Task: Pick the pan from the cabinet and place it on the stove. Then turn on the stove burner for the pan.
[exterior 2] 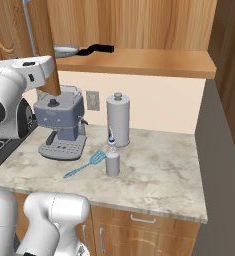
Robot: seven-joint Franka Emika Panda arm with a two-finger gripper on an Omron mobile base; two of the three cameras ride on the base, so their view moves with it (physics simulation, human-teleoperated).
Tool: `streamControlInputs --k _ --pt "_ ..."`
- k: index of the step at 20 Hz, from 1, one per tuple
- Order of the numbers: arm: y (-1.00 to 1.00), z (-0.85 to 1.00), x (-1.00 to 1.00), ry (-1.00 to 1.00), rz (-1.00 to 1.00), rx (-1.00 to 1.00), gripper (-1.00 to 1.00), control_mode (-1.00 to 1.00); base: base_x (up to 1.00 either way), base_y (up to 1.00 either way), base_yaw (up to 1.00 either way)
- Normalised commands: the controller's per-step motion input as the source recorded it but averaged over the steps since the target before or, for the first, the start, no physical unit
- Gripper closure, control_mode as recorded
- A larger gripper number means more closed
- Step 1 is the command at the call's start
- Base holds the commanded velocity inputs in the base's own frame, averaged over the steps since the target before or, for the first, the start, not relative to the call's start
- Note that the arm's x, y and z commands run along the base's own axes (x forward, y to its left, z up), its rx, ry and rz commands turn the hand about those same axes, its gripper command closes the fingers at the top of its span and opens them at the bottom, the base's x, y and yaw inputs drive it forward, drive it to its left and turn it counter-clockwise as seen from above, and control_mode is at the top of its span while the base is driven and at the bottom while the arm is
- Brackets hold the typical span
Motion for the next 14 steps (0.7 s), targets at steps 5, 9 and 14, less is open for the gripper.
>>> streamControlInputs --k 5,9,14 --pt "-0.15 0.00 -0.71 0.00 0.11 0.07 -1.00 -1.00 0.00 0.00 0.00" --pt "-0.40 0.00 -0.77 0.00 0.05 0.09 -1.00 -1.00 0.00 0.00 0.00" --pt "-0.63 0.00 -0.47 0.00 0.05 0.06 -1.00 -1.00 0.00 0.00 0.00"
